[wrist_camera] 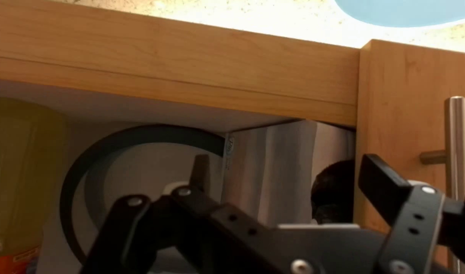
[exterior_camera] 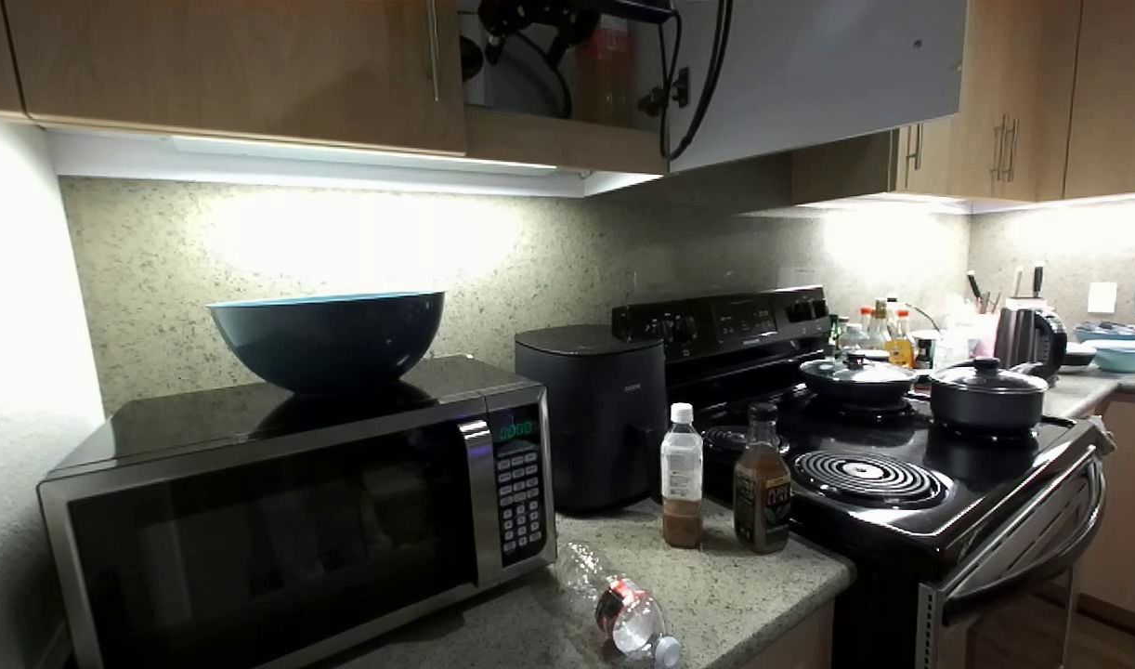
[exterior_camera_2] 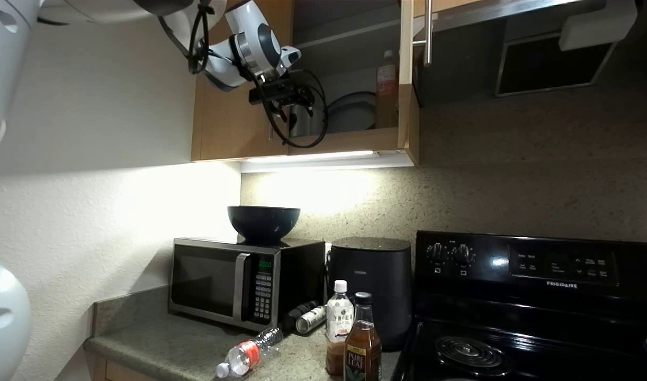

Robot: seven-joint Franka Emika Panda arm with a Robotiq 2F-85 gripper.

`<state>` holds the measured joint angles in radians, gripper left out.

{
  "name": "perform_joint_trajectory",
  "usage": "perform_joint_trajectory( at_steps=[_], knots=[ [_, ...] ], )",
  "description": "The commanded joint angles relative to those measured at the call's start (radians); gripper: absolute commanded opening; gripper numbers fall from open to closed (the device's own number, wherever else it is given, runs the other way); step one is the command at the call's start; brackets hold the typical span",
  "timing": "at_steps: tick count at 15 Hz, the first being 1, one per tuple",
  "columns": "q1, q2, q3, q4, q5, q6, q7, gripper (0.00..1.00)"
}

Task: Pick up the box from the cabinet and put it on the counter

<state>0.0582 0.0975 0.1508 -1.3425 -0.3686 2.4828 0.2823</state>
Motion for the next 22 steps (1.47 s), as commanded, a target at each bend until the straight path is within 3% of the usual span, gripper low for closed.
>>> perform_joint_trajectory(
  at_steps=[1,15,22],
  knots=[
    [0.0,0.006,0.0,0.007,0.0,0.0,0.0,1.0],
    [0.014,0.127,-0.051,0.11,-0.158,0.141,0.108,1.0],
    [0.057,0.057,-0.02,0.092,-0.117,-0.008,0.109,1.0]
  ],
)
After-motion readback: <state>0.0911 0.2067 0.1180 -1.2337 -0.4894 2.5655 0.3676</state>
